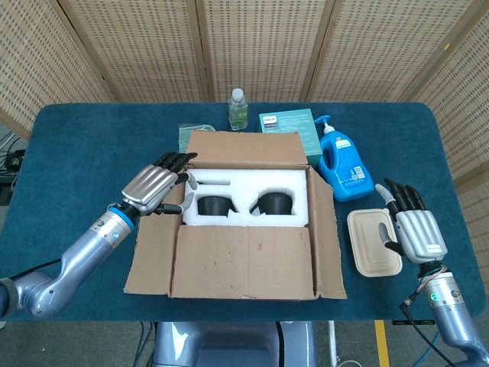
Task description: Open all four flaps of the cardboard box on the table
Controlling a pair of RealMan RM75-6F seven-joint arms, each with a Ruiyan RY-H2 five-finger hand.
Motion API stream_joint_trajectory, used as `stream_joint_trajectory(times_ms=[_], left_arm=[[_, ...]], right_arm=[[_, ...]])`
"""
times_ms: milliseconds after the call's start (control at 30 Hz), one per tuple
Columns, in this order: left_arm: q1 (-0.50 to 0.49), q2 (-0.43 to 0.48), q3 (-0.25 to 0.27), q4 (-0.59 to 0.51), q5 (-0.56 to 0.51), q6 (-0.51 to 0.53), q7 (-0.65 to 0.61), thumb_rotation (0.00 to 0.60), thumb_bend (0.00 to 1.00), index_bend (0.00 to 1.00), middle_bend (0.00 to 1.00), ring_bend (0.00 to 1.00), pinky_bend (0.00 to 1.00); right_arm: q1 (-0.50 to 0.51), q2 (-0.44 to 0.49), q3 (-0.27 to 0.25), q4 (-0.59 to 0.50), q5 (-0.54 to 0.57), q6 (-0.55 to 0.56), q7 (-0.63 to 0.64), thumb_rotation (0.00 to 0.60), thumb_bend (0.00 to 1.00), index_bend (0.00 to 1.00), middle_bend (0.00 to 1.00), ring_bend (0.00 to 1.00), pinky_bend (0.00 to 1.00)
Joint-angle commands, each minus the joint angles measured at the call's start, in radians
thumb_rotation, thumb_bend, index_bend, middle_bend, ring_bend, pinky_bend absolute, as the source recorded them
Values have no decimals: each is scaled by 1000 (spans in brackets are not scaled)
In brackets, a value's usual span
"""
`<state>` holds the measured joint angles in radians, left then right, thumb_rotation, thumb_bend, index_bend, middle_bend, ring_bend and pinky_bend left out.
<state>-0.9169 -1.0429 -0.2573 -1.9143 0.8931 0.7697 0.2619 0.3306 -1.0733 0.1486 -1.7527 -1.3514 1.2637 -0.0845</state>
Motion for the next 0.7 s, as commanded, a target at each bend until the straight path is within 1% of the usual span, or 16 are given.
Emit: stream_joint_trajectory(times_ms=[33,333,700], left_arm=[[2,-8,15,-15,19,-12,-21,170,514,398,0,0,0],[-11,-40,57,-35,46,-10,-10,167,493,405,0,0,0],[-25,-85,90,-24,39,16,14,168,487,404,0,0,0]], right_arm=[[-2,1,-1,1,-2,3,2,600,569,12,15,0,20],[-13,8,-5,1,-7,12,16,600,569,12,15,0,20],[-15,12,-5,7,-8,7,31,600,569,13,15,0,14]])
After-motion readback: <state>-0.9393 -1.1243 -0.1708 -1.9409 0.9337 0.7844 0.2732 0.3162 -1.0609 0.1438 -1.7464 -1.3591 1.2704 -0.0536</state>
